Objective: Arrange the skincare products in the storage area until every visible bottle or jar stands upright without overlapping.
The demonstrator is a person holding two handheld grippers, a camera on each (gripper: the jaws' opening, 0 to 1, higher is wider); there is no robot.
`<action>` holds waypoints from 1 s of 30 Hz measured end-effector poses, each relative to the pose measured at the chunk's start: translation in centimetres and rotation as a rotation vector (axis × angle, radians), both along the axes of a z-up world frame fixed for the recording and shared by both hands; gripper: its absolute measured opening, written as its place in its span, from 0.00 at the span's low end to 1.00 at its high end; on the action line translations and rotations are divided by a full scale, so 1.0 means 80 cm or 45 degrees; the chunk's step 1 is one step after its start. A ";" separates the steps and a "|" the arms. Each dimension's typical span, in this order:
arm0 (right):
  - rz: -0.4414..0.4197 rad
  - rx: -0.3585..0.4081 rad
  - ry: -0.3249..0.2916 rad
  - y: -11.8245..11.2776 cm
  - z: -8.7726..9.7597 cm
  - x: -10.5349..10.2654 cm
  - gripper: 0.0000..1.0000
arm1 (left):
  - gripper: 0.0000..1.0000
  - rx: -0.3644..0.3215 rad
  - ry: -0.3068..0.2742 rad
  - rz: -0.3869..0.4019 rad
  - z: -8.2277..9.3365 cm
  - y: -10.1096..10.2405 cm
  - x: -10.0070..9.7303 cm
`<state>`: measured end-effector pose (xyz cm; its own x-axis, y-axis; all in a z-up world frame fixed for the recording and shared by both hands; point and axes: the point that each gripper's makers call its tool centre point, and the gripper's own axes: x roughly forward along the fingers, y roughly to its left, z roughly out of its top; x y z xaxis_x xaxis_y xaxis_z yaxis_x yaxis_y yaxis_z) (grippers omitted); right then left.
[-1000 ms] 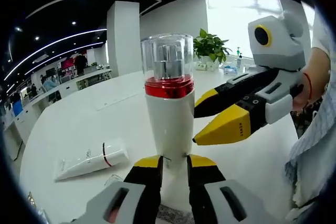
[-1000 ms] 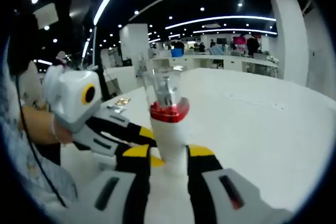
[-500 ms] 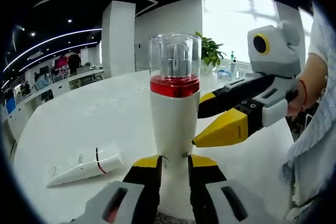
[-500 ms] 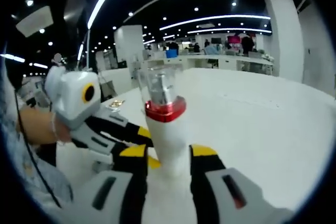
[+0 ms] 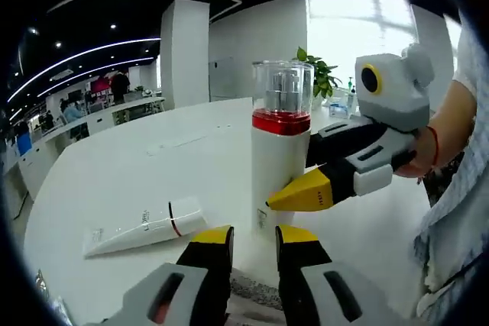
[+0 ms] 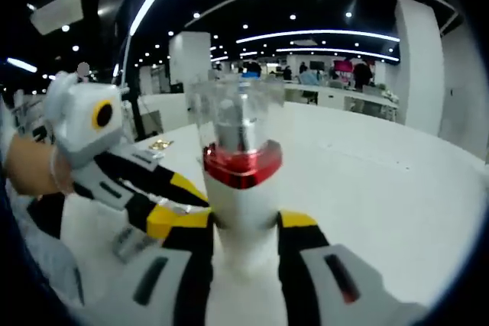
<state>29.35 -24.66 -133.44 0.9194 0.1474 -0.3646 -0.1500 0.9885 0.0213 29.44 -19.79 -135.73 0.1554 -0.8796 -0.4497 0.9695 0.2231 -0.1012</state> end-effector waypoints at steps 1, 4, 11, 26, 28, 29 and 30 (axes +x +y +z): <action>-0.003 -0.010 -0.002 -0.001 0.001 0.000 0.30 | 0.22 -0.019 0.015 0.031 0.003 0.007 0.004; -0.018 -0.020 -0.005 -0.002 0.001 0.000 0.30 | 0.23 -0.029 0.006 0.064 0.007 0.019 0.009; -0.038 -0.043 -0.026 -0.005 0.001 0.002 0.30 | 0.24 -0.075 -0.010 0.178 0.031 0.053 0.020; -0.069 -0.060 -0.058 -0.009 0.001 0.001 0.30 | 0.27 -0.114 0.005 0.464 0.051 0.142 0.014; -0.062 -0.062 -0.062 -0.009 0.001 0.001 0.30 | 0.27 -0.112 0.009 0.492 0.048 0.154 0.009; -0.063 -0.064 -0.063 -0.011 0.001 0.000 0.30 | 0.27 -0.112 0.011 0.513 0.047 0.162 0.006; -0.064 -0.068 -0.063 -0.011 0.001 -0.001 0.30 | 0.27 -0.115 0.007 0.528 0.046 0.167 0.004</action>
<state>29.29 -25.57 -133.38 0.9422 0.0825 -0.3248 -0.1000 0.9943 -0.0375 29.76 -6.43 -132.04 0.5025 -0.7789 -0.3753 0.7989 0.5843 -0.1430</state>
